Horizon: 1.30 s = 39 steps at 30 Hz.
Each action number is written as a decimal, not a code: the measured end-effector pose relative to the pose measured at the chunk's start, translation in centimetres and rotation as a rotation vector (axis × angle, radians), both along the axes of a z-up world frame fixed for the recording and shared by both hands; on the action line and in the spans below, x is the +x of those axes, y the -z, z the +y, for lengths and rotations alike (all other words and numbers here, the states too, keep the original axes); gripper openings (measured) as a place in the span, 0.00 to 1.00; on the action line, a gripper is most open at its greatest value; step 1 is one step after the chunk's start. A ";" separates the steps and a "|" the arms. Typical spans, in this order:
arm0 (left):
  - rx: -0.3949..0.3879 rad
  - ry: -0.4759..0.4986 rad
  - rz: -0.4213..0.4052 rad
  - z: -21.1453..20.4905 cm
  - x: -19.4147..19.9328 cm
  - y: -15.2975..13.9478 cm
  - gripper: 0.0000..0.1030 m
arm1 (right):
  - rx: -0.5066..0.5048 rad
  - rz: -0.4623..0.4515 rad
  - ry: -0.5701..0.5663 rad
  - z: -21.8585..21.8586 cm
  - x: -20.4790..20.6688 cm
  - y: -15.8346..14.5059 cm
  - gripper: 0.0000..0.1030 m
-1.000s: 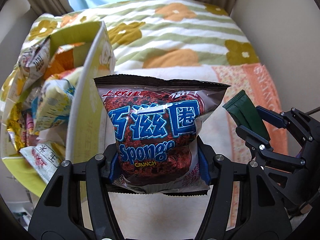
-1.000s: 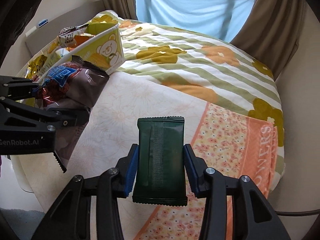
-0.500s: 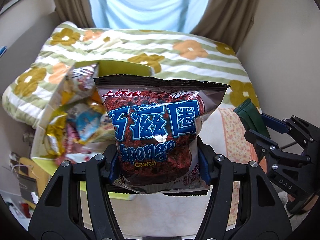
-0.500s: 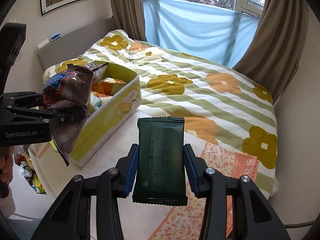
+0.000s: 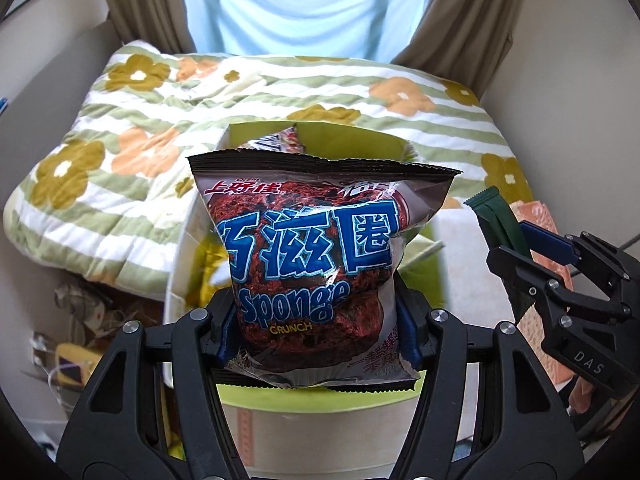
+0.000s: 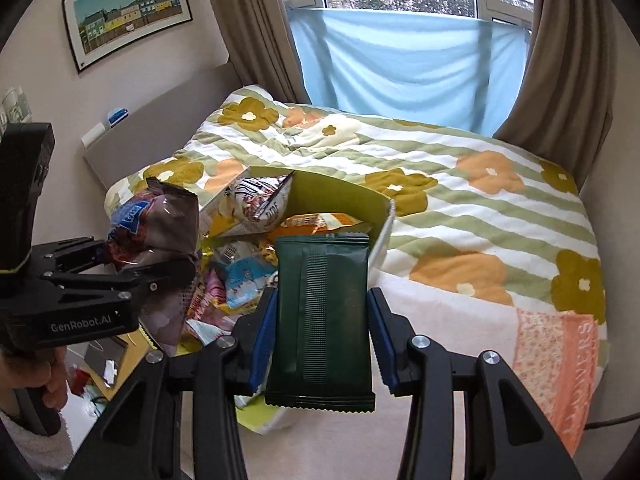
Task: Organize snacks
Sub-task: 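Carry the Sponge bag over the box with left while right carries the green packet, then release the Sponge bag into the box with left while right drops the green packet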
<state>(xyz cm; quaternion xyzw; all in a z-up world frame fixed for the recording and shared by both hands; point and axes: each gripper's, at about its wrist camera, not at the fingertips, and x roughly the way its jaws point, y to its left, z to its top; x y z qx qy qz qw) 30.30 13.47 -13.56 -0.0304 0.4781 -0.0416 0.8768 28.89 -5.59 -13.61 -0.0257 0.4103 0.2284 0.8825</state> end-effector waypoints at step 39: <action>0.008 0.103 -0.019 8.0 -3.4 2.0 0.99 | 0.051 0.079 0.333 3.8 -3.2 2.2 0.97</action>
